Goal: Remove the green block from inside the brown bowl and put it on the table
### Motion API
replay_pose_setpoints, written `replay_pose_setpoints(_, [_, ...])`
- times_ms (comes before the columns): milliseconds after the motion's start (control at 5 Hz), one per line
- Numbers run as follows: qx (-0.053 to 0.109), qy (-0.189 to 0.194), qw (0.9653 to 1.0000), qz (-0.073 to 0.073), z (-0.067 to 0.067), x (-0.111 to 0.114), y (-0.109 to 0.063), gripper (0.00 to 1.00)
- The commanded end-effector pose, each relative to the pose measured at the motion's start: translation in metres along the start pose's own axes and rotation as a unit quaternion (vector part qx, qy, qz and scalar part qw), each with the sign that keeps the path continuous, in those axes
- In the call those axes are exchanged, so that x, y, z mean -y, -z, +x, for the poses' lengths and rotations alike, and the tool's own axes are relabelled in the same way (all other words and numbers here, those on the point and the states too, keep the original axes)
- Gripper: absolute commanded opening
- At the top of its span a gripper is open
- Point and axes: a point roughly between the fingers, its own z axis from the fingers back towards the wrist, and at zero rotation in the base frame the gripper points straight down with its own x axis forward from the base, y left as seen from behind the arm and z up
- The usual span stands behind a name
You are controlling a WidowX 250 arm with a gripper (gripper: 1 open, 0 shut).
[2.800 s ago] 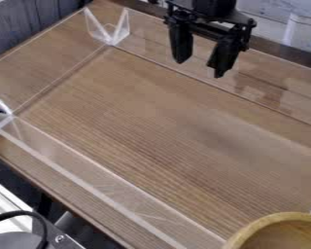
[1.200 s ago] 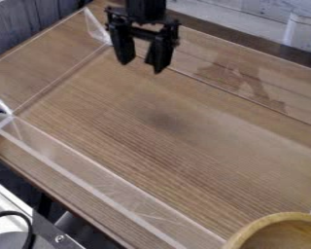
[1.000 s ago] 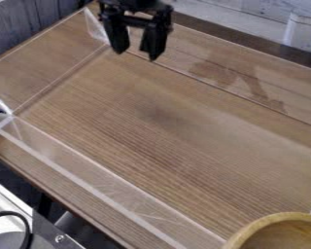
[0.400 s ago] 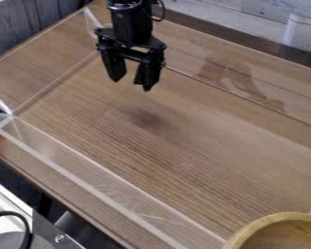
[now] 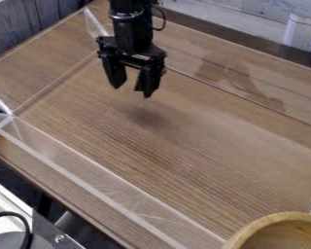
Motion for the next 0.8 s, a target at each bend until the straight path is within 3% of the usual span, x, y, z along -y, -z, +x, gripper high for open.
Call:
replay_pose_setpoints(0, [0.031, 0.001, 0.9995, 0.005, 0.006, -0.002, -0.008, 1.0])
replay_pose_setpoints(600, [0.029, -0.03, 0.999, 0.017, 0.006, -0.008, 0.016, 1.0])
